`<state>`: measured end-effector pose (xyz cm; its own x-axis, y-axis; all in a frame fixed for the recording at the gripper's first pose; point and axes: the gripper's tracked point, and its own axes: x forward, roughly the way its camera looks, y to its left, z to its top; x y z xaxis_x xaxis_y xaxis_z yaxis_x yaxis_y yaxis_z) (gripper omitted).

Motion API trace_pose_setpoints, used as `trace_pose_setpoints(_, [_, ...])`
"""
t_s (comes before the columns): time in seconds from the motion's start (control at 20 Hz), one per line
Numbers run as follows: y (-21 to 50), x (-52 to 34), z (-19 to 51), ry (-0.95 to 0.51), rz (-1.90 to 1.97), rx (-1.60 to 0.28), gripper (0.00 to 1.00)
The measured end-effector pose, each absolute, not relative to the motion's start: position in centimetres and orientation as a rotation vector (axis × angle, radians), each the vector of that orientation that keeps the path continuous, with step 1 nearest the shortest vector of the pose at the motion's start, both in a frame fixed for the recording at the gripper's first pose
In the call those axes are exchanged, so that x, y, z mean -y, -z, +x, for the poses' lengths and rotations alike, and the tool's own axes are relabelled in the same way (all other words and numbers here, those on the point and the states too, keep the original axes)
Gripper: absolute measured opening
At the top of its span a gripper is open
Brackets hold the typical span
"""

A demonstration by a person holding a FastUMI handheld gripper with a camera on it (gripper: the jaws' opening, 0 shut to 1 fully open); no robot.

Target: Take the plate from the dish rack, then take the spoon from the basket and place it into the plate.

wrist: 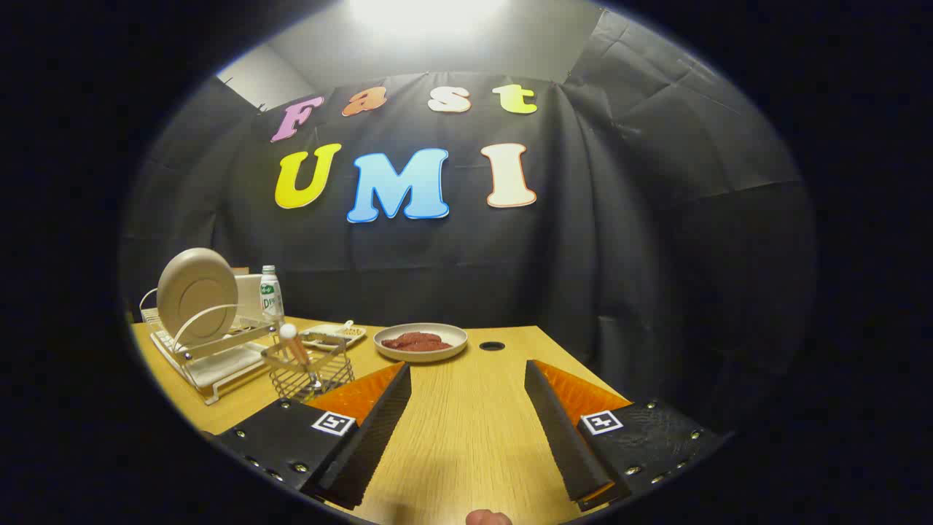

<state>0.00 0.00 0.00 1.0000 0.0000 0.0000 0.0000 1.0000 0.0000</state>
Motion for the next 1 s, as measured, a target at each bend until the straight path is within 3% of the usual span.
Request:
trace_pose_setpoints(0.45, [-13.8, -6.6, -3.1, -0.018, 0.001, 0.053, 0.97])
trace_pose_setpoints(1.0, [-20.7, -12.6, -4.8, 0.023, -0.004, 0.027, 0.97])
